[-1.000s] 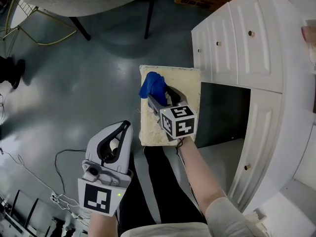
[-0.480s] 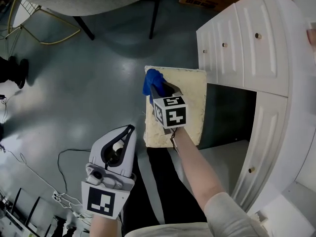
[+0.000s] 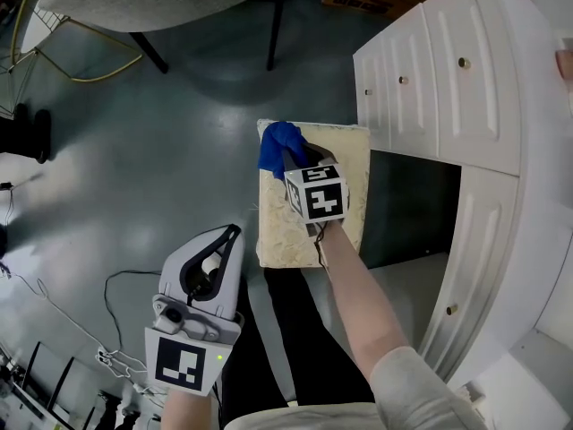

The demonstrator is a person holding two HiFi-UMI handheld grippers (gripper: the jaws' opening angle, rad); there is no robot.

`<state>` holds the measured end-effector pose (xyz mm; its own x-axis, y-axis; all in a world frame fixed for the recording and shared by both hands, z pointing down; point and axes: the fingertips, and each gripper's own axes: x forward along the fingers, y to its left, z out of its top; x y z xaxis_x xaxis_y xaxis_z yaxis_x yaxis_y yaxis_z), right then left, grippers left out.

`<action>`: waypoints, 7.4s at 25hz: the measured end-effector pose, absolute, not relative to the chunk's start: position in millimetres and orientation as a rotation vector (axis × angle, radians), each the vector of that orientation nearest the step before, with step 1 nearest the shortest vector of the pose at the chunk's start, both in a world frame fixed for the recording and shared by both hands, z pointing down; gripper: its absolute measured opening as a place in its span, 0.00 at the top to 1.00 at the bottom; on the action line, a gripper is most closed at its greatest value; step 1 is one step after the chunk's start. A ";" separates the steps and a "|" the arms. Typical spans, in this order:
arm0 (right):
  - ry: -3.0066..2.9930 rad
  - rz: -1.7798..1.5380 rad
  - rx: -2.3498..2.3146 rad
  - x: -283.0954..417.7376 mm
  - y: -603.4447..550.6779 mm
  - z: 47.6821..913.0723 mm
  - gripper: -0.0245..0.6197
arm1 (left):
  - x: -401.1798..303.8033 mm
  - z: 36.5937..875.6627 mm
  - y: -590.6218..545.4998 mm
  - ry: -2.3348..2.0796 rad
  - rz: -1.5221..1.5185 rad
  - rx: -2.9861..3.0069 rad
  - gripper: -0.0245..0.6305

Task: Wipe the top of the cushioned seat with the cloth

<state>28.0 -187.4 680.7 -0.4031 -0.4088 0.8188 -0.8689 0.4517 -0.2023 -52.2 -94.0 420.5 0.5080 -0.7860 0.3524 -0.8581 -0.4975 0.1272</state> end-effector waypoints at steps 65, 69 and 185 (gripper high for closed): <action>-1.901 0.841 1.213 99.3 -122.3 681.6 0.84 | -44.8 406.4 -63.8 -1.340 0.329 2.525 0.96; -1.922 0.843 1.204 73.7 -119.1 681.0 0.84 | -57.1 407.6 -56.1 -1.347 0.339 2.518 0.96; -1.916 0.904 1.199 74.8 -2.5 681.7 0.84 | -68.3 437.7 2.2 -1.492 0.409 2.488 0.97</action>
